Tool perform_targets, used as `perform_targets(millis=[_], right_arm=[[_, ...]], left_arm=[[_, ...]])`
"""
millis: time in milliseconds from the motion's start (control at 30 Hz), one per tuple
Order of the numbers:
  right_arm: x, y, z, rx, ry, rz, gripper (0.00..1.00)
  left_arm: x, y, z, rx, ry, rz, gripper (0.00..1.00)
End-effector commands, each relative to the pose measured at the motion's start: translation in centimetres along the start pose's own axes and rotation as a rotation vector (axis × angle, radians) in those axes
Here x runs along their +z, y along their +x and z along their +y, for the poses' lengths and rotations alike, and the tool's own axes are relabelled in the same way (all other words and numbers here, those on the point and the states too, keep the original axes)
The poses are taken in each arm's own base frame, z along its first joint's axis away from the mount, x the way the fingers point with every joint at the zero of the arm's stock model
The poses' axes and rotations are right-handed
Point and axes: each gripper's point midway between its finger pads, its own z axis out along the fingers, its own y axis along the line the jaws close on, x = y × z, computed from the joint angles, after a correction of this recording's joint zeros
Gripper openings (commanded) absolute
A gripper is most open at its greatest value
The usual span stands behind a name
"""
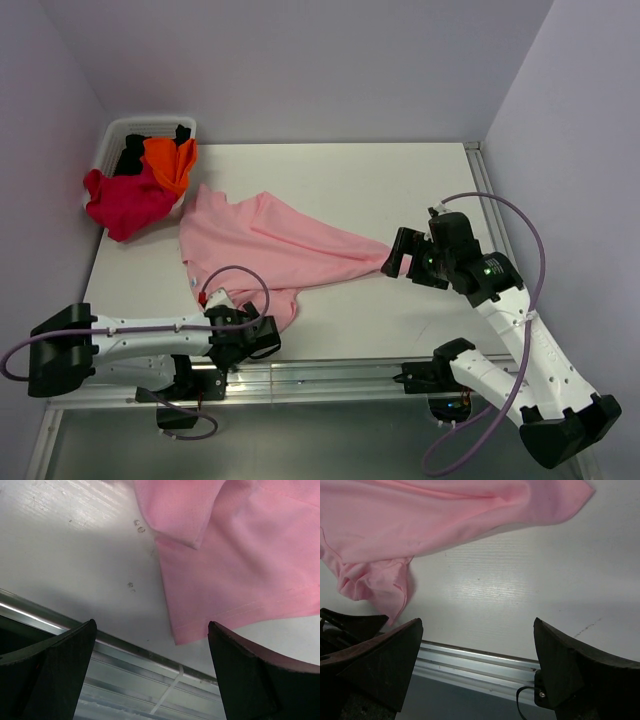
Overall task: Fold and stack the t-shirts
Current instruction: Flatten out the tshirt
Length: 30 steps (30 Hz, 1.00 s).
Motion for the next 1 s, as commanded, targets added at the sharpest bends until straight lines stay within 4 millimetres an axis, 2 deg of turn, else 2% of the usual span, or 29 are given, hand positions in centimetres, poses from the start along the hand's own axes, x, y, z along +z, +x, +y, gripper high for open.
perform_targets(millis=[0,100,133,267,367,467,700,967], right_arm=[[0.0,-0.2,-0.1,0.005,0.006,-0.019,0.98],[0.0,-0.1,-0.3,0.008,0.013,-0.022,0.98],[0.0,-0.1,-0.4,0.011,0.017,-0.023,0.98],[0.0,0.1,-0.6,0.013,0.024,-0.024,0.98],[-0.4,-0.2,-0.6,0.014,0.028,-0.033,0.98],[-0.6,-0.3,-0.8,0.013,0.038,-0.043,0.98],[-0.9,-0.3,-1.2,0.017,0.055,-0.057,0.98],[-1.0,0.2,-1.8,0.011,0.069,-0.052,0.98]], left_arm=[[1.6,-0.8,-5.2,-0.102,0.155,-0.048,0.99],[2.8,-0.4,-5.3,-0.08,0.146,-0.024,0.98],[3.0,-0.3,-6.0,-0.073,0.166,-0.016,0.98],[4.2,-0.2,-6.7,-0.022,0.138,-0.02,0.97],[3.6,-1.1,-8.8,-0.006,0.169,-0.035,0.96],[3.4,-1.6,-9.5,0.015,0.178,-0.042,0.95],[4.0,-2.9,-9.9,0.014,0.176,-0.036,0.93],[4.8,-2.1,-9.5,0.031,0.151,0.0,0.91]])
